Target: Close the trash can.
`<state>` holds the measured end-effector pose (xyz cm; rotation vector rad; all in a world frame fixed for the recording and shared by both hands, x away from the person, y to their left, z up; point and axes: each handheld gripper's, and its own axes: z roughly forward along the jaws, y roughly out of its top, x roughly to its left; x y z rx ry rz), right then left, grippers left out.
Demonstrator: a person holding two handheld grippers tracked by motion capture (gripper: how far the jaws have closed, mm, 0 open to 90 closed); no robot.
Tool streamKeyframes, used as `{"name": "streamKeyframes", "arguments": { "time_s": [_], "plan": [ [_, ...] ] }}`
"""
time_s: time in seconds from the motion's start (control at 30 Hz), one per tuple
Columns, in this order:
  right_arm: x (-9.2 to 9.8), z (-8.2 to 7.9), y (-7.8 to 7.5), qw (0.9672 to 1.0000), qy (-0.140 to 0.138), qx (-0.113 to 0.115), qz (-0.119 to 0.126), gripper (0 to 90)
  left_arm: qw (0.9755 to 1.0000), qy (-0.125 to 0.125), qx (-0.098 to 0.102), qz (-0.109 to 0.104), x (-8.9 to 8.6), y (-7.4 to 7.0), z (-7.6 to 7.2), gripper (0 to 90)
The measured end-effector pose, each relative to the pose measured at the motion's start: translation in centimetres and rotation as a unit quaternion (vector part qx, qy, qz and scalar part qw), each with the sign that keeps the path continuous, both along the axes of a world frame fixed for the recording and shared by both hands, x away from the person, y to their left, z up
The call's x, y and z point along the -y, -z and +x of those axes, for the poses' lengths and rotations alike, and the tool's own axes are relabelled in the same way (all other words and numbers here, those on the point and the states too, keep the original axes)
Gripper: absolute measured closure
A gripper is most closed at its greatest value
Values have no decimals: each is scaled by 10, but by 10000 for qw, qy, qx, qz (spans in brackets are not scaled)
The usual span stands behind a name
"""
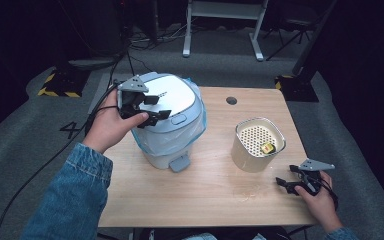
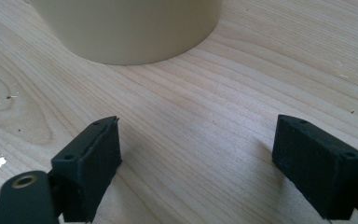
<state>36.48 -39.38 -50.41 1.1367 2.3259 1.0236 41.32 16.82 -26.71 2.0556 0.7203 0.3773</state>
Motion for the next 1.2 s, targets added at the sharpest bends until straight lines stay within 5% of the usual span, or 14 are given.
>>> {"name": "streamKeyframes", "arguments": {
  "time_s": [0.23,0.27,0.3,0.53,0.63,0.77,1.03,1.2],
  "plan": [
    [0,0,0,10000,2,7,-11,153,9997,-242,43,38,6,1,6,373],
    [0,0,0,10000,2,7,-11,153,9993,-279,49,254,8,1,5,373],
    [0,0,0,10000,2,7,-11,153,9993,-279,49,254,8,1,5,390],
    [0,0,0,10000,-7,5,-8,153,9994,-226,273,40,12,6,6,388],
    [0,0,0,10000,-8,5,-9,153,9996,-124,217,-90,11,7,7,326],
    [0,0,0,10000,-18,7,-8,153,9983,41,352,-470,6,-7,-6,283],
    [-1,2,0,10000,-46,-6,-1,153,9977,176,554,-337,-3,-18,-42,257],
    [-1,2,0,10000,-44,-6,-7,152,9969,282,570,-453,-11,-18,-71,253]
  ]
}}
